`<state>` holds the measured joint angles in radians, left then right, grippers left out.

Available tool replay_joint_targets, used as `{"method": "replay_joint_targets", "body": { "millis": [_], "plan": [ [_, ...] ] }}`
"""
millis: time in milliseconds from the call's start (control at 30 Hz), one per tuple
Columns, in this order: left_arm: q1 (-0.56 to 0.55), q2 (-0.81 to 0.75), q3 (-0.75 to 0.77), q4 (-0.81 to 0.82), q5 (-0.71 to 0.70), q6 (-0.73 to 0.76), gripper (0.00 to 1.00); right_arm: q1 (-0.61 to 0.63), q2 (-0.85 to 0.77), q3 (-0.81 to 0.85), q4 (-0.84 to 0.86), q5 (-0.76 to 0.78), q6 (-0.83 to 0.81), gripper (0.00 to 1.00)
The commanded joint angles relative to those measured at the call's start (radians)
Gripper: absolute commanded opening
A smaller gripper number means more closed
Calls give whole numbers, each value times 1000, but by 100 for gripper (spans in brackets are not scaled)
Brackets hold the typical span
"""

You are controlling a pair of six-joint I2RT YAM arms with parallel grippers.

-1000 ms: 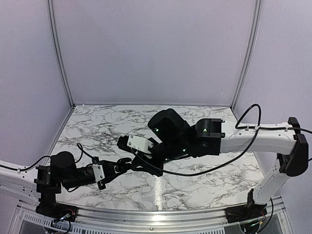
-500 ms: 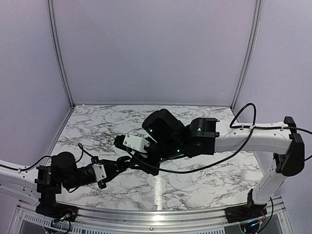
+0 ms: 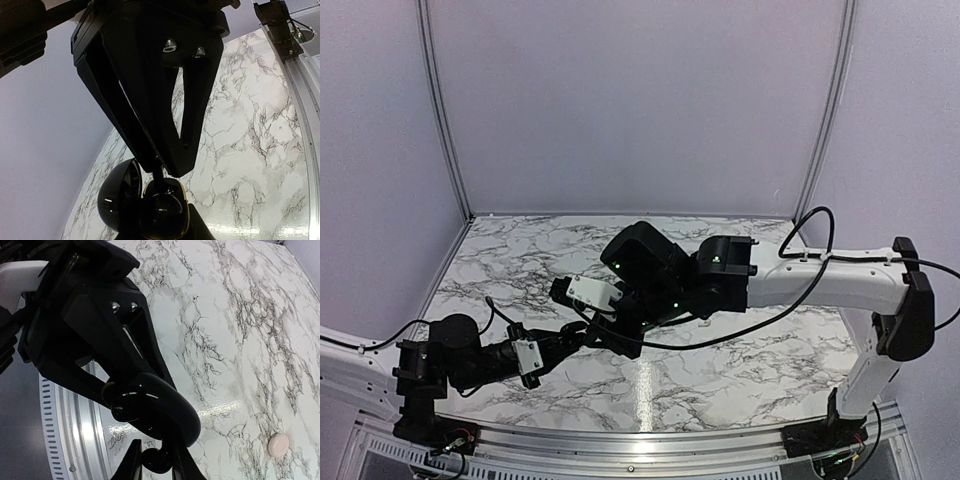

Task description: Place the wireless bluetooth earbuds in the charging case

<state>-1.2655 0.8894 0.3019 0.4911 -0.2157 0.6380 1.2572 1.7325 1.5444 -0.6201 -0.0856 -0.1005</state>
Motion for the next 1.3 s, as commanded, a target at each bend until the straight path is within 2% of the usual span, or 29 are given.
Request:
{"method": "replay_joint_targets", "body": {
  "millis": [0,300,567,900,1267],
  "plan": [
    [-24,-8,36,35,29,21,0,-17,30,66,-9,-37,39,13],
    [-26,11,44,55,15,16,0,-29,84,173,-93,-103,96,16],
    [-26,-2,28,95,-2,-8,0,-38,150,268,-169,-67,142,16],
    [-25,-49,0,150,-2,-47,0,-39,112,215,-85,-46,147,22],
    [-26,-59,-9,151,46,-7,0,-46,144,273,-140,-76,156,21]
  ]
}}
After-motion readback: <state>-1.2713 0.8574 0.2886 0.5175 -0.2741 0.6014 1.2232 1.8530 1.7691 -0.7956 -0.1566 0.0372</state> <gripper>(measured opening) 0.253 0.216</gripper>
